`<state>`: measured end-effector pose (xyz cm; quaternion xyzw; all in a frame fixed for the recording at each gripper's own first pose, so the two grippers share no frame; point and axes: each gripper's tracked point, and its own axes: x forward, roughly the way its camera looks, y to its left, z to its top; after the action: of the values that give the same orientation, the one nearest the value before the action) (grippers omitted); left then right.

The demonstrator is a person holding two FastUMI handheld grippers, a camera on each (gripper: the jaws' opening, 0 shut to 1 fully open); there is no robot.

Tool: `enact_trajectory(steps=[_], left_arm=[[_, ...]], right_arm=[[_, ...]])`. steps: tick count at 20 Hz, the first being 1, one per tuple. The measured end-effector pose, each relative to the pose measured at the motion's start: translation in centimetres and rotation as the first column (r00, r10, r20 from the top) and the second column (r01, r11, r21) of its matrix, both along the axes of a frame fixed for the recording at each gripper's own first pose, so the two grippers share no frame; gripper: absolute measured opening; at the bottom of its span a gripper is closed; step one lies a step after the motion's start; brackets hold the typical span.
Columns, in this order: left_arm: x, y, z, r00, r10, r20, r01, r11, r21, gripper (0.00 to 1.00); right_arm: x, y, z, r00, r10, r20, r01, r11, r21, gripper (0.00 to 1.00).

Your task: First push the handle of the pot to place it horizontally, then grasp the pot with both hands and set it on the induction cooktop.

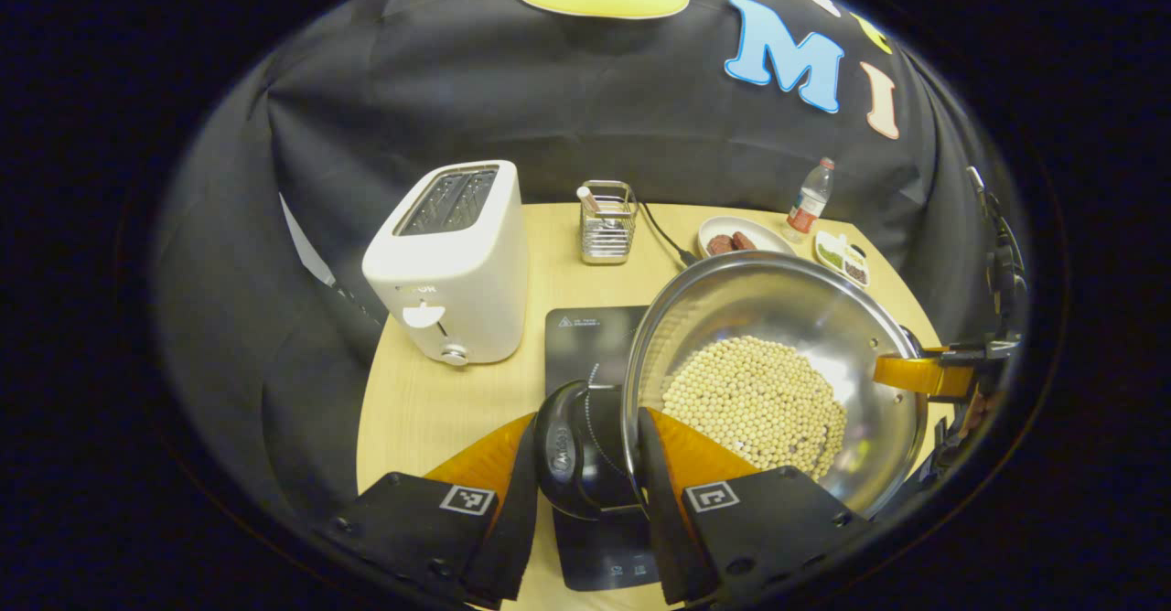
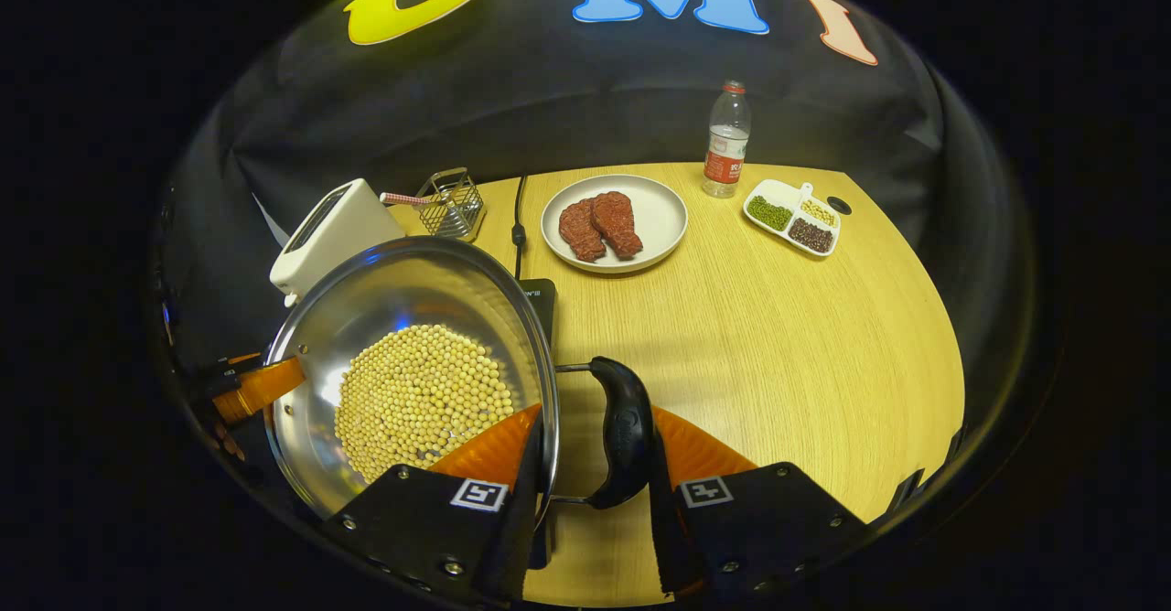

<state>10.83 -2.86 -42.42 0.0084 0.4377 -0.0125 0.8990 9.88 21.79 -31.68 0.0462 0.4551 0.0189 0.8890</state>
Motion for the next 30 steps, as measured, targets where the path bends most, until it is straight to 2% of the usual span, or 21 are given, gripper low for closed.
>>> enact_trajectory(steps=[1,2,5,9,15,16,22,23,25,26,28,29,30], left_arm=[[0.0,0.0,-0.1,1.0,-0.002,0.002,0.002,1.0,0.002,0.61],[0.0,0.0,-0.2,1.0,-0.002,0.002,0.002,1.0,0.002,0.58],[0.1,-0.1,-0.2,1.0,0.002,-0.005,-0.002,1.0,0.004,0.61],[0.3,-0.2,-0.2,1.0,0.002,-0.008,-0.002,1.0,0.007,0.6],[0.5,-0.3,-0.3,1.0,-0.008,-0.01,0.009,1.0,0.011,0.61],[0.5,-0.3,-0.3,1.0,-0.012,-0.012,0.012,1.0,0.012,0.58],[0.7,-0.1,-0.2,1.0,-0.029,-0.011,0.03,0.999,0.03,0.58],[0.8,-0.1,-0.2,0.999,-0.03,-0.011,0.03,0.999,0.03,0.62],[0.7,-0.2,-0.3,1.0,-0.027,-0.013,0.027,0.999,0.026,0.62],[0.6,-0.2,-0.1,1.0,-0.023,-0.008,0.023,0.999,0.027,0.58],[0.6,-0.2,-0.2,1.0,-0.011,0.01,0.011,1.0,0.015,0.58],[0.8,0.0,-0.4,1.0,-0.006,0.023,0.006,1.0,0.014,0.62],[0.7,-0.1,-0.3,0.999,-0.004,0.032,0.003,1.0,0.011,0.59]], right_arm=[[0.1,0.3,0.0,1.0,-0.002,0.001,0.002,1.0,0.002,0.54],[0.3,0.7,0.0,1.0,-0.005,0.002,0.005,1.0,0.006,0.54],[0.5,1.6,-0.3,1.0,-0.008,-0.008,0.008,1.0,0.008,0.54],[1.1,2.5,-0.9,1.0,-0.015,-0.016,0.015,1.0,0.011,0.54],[1.7,2.8,-2.0,0.999,-0.037,-0.027,0.037,0.999,0.015,0.54],[1.8,2.8,-2.2,0.999,-0.043,-0.031,0.043,0.999,0.018,0.54],[1.7,2.8,-3.2,0.997,-0.068,-0.036,0.069,0.997,0.021,0.54],[1.6,2.8,-3.4,0.997,-0.072,-0.036,0.073,0.997,0.021,0.54],[1.4,3.0,-3.8,0.996,-0.077,-0.035,0.078,0.997,0.022,0.54],[1.4,3.1,-3.8,0.997,-0.076,-0.026,0.077,0.997,0.024,0.54],[1.9,3.2,-3.7,0.998,-0.065,0.002,0.065,0.998,0.016,0.54],[2.0,3.4,-3.8,0.998,-0.069,0.004,0.068,0.997,0.029,0.54],[2.1,3.5,-3.7,0.997,-0.071,0.004,0.071,0.997,0.035,0.54]])
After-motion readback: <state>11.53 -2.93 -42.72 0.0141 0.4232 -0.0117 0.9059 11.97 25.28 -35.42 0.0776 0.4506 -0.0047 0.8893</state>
